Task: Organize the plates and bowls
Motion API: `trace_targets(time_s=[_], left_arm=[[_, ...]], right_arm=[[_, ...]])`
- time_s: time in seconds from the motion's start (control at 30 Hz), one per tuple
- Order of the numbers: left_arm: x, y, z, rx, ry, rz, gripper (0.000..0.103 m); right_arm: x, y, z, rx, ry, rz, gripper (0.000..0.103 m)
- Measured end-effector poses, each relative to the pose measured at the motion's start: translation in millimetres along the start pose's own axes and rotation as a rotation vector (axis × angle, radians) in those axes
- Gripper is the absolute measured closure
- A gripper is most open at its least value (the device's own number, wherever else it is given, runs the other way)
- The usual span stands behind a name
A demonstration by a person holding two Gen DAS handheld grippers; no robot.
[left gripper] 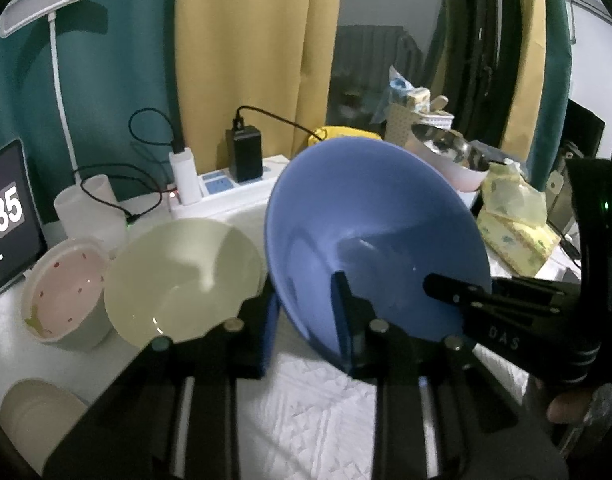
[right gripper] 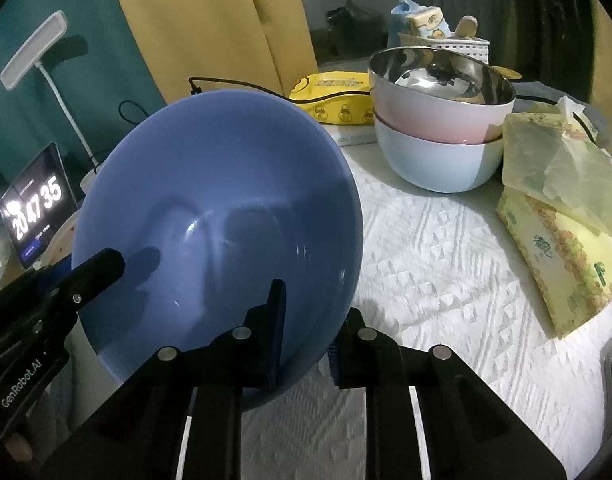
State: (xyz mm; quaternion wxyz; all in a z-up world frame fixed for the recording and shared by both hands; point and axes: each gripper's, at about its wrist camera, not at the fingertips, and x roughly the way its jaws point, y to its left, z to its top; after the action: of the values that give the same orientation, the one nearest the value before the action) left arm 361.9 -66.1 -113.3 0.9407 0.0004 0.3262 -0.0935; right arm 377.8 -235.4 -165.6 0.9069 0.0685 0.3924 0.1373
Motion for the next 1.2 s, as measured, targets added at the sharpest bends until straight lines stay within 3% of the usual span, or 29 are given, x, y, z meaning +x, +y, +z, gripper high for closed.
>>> trace_targets(time_s=[1.2], left_arm=[[-79.5,1.3,-36.0,-0.033,-0.029,-0.035,0.077]], right_arm=[[-75.6,23.4,-37.7,-0.024,-0.036,-0.013,0.083]])
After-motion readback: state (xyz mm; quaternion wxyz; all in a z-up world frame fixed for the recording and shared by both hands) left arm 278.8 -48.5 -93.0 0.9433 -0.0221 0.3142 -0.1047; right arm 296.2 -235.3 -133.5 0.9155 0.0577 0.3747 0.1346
